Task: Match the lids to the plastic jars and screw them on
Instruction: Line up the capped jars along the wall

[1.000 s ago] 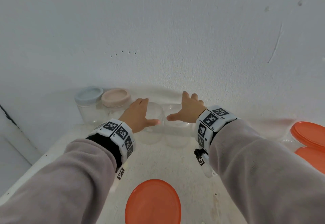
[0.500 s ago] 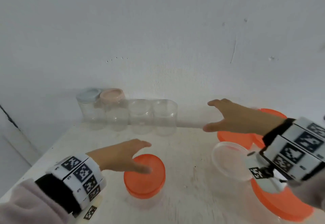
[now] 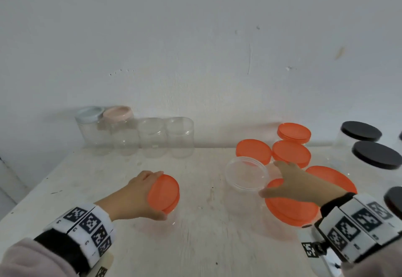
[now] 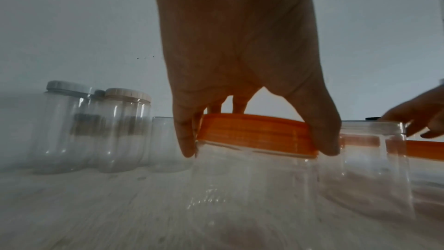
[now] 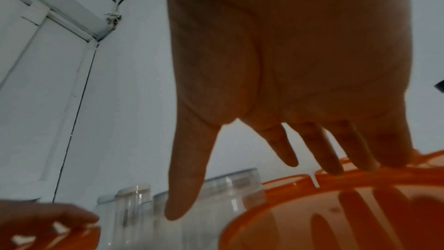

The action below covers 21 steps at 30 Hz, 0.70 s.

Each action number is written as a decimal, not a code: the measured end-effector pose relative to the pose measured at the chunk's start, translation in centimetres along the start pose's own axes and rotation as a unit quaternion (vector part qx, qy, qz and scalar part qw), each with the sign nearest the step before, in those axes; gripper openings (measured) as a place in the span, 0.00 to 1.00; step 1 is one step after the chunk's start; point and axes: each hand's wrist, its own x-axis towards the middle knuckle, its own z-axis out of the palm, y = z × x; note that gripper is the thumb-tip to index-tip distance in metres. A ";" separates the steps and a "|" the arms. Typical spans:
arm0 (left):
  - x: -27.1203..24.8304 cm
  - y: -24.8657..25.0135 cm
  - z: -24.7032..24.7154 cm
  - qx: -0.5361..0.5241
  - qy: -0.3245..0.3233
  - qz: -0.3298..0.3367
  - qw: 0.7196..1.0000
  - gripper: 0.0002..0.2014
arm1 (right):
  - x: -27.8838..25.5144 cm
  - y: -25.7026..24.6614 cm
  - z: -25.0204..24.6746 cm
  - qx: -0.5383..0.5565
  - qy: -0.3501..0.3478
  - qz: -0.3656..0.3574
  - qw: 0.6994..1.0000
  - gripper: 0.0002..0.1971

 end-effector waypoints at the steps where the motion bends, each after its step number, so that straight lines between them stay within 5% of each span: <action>1: 0.1 0.5 -0.2 0.003 0.012 0.002 1.000 0.63 | -0.3 0.5 0.5 0.004 -0.005 0.004 1.000 0.59; 11: 5.7 11.2 -6.6 -0.016 0.175 0.125 0.976 0.55 | -1.1 2.9 3.7 -0.011 0.044 -0.018 0.999 0.59; 21: 13.3 22.6 -6.3 0.026 0.136 0.147 0.979 0.55 | -1.4 5.1 4.4 0.026 0.079 -0.069 0.994 0.59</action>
